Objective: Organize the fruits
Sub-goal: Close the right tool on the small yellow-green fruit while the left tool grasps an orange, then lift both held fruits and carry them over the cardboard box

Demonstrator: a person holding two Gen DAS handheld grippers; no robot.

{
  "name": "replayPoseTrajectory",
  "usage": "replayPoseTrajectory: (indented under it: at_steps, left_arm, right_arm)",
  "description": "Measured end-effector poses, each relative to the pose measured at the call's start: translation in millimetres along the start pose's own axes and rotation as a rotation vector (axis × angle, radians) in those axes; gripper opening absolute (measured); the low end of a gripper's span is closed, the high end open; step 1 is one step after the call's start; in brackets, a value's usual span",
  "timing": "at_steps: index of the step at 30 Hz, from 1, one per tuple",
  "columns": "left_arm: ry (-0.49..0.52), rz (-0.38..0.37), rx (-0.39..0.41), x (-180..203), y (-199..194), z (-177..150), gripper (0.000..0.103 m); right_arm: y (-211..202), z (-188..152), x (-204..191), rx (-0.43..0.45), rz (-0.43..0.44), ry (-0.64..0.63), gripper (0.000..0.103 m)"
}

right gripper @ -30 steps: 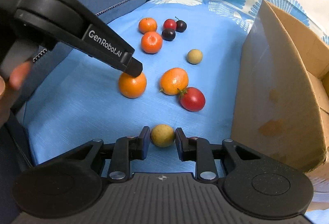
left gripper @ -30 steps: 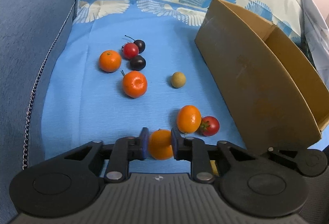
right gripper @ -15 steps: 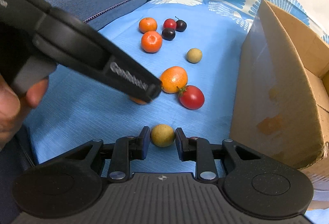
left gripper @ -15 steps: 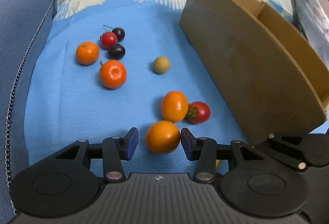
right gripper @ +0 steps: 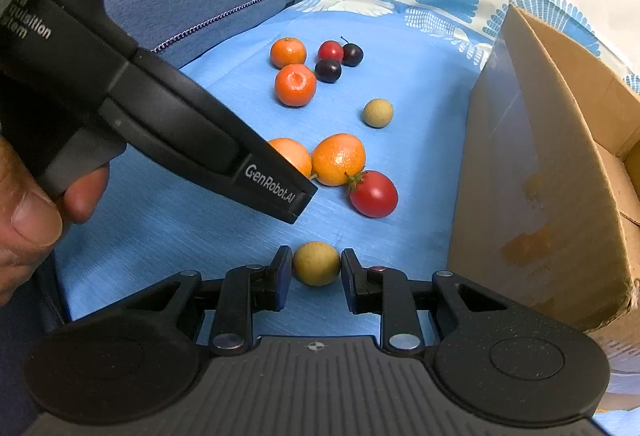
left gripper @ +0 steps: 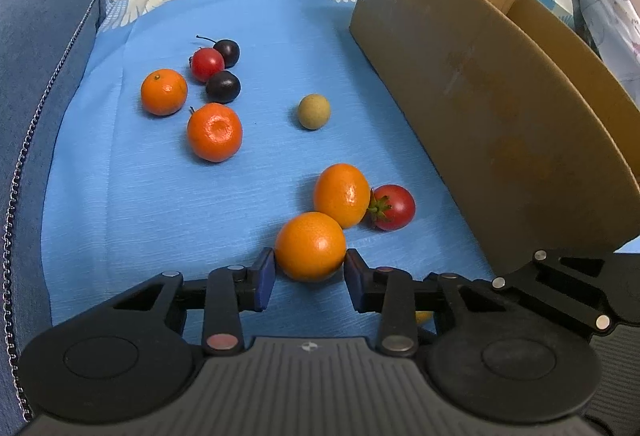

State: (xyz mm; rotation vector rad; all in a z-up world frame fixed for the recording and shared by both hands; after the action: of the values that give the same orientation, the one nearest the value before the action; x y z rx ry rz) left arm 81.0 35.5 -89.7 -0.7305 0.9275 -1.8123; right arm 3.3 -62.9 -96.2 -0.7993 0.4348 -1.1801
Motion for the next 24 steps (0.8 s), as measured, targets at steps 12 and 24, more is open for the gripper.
replayPoseTrajectory:
  at_steps: [12,24]
  left_arm:
    - [0.008,0.014,0.033,2.6,-8.0,-1.1,0.041]
    - [-0.006,0.032,0.146,5.6,-47.6,9.0,0.041]
  right_arm:
    - [-18.5,3.4,5.1,0.055,-0.007,0.029,0.028]
    - [-59.2,16.3,9.3,0.182,-0.021,0.040,0.028]
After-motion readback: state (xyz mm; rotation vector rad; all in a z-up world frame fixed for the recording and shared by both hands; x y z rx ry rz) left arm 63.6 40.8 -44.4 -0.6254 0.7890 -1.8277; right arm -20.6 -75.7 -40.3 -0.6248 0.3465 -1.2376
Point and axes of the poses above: each gripper's, at about its wrist camera, not at the fingertips, and y roughly the way its jaws point, x to its right, z to its top, the point moved 4 cm from there along y, roughly the way its jaws point, and after that the axes turned 1 degree about z, right-handed, at the moved point
